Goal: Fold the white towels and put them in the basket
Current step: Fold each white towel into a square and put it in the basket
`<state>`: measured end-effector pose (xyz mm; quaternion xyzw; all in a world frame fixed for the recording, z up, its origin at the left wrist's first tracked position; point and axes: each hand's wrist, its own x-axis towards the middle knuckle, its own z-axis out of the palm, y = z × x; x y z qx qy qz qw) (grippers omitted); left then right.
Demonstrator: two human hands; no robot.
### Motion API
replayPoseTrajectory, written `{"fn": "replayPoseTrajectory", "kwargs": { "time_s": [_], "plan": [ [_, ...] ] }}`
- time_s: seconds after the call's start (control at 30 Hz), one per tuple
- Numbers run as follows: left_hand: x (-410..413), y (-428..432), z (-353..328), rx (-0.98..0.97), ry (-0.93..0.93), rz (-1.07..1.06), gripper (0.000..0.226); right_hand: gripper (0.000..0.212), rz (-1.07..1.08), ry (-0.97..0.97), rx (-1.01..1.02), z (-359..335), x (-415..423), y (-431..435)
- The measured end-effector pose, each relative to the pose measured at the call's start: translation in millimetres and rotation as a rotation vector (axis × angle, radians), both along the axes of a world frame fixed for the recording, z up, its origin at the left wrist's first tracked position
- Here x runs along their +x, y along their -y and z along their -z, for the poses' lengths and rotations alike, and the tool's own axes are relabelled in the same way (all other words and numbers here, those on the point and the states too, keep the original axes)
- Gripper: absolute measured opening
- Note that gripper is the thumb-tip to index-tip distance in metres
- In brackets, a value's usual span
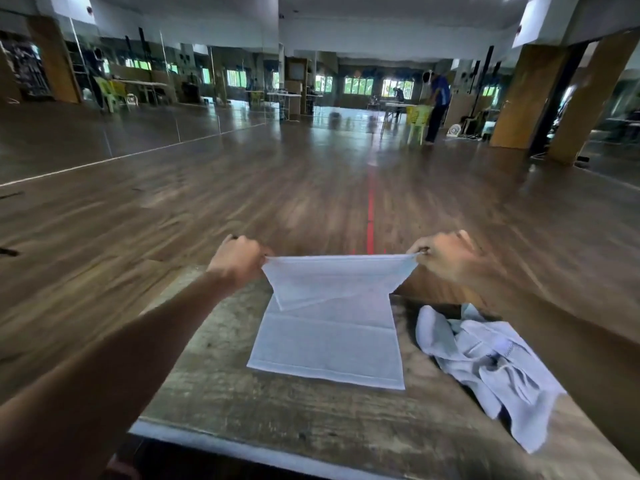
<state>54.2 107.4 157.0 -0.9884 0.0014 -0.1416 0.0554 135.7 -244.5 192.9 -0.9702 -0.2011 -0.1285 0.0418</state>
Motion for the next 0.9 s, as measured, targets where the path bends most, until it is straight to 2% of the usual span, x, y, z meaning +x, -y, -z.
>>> {"fn": "replayPoseTrajectory", "kwargs": {
  "time_s": [0.17, 0.27, 0.33, 0.4, 0.5, 0.6, 0.77, 0.9],
  "plan": [
    [-28, -6, 104, -0.063, -0.086, 0.057, 0.03, 0.026, -0.069, -0.012, -0.01, 119, -41, 7],
    [-44, -7, 142, -0.153, -0.061, 0.098, 0.034, 0.02, -0.124, 0.015, -0.002, 178, -65, 12],
    [-54, -6, 156, -0.173, -0.114, 0.075, 0.036, 0.027, -0.113, 0.009, -0.005, 203, -77, 15],
    [-63, -4, 165, -0.205, -0.136, 0.036, 0.028, 0.032, -0.076, 0.023, 0.026, 216, -85, 18],
    [-73, 2, 169, -0.296, 0.013, 0.046, 0.02, 0.033, -0.053, -0.005, 0.014, 220, -89, 20],
    [-87, 5, 172, -0.333, -0.019, 0.03, 0.02, 0.029, -0.085, 0.003, 0.043, 220, -95, 25],
    [-126, 11, 177, -0.306, 0.028, 0.126, 0.017, 0.025, -0.097, 0.053, 0.064, 221, -128, 40],
    [-154, 13, 182, -0.376, -0.011, 0.238, 0.02, 0.022, -0.13, 0.034, 0.097, 227, -153, 55]
  ]
}}
